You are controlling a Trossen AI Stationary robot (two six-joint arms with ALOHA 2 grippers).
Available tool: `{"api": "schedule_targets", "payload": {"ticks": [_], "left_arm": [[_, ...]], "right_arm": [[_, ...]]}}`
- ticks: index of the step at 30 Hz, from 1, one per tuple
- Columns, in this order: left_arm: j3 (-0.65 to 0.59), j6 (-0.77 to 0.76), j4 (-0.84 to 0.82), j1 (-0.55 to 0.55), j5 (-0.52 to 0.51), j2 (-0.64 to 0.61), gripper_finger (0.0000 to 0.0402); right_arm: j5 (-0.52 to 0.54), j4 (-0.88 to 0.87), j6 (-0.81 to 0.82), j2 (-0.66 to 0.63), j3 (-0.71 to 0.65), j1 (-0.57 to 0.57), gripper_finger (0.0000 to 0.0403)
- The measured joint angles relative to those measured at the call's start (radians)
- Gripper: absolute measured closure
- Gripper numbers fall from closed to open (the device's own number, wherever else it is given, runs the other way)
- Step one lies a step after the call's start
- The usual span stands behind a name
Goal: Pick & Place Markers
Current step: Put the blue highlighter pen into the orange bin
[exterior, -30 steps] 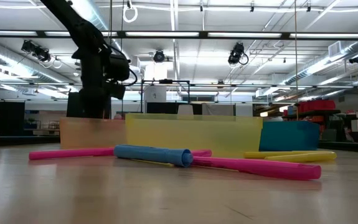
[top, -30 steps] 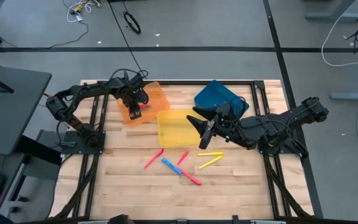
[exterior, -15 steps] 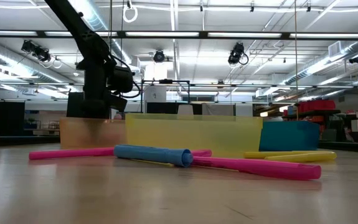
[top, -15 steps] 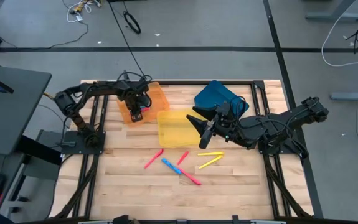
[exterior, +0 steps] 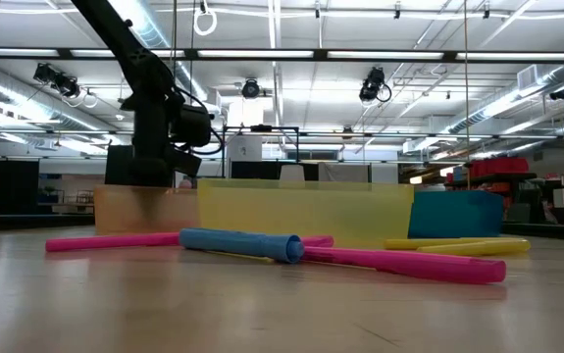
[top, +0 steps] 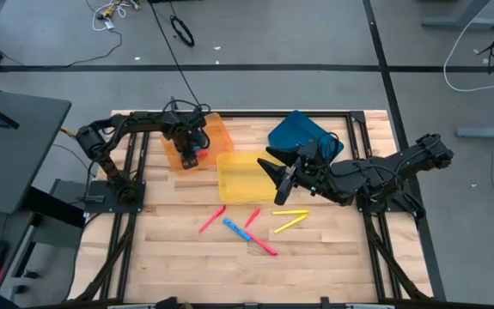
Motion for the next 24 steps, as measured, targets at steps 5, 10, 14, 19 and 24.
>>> {"api": "schedule_targets", "payload": {"ticks": [5,10,14,19,24], "left_arm": [[0.052,0.019,-0.104,0.000,-0.007,-0.007,0.0205],[0.121,0.046,-0.165,-0.007,-0.026,-0.098,0.0211],[0.198,0.045,-0.241,-0.032,-0.067,-0.202,0.0222],[0.314,-0.004,-0.360,-0.088,-0.076,-0.320,0.0229],[0.417,-0.097,-0.449,-0.161,-0.076,-0.420,0.0230]], "right_arm": [[0.000,-0.001,-0.003,0.000,0.000,0.000,0.0197],[0.000,-0.002,-0.008,0.000,0.000,0.000,0.0197],[0.000,-0.007,-0.008,0.000,0.000,0.000,0.0197],[0.000,-0.011,-0.011,0.000,0.000,0.000,0.0197],[0.000,-0.020,-0.016,0.000,0.000,0.000,0.0197]]}}
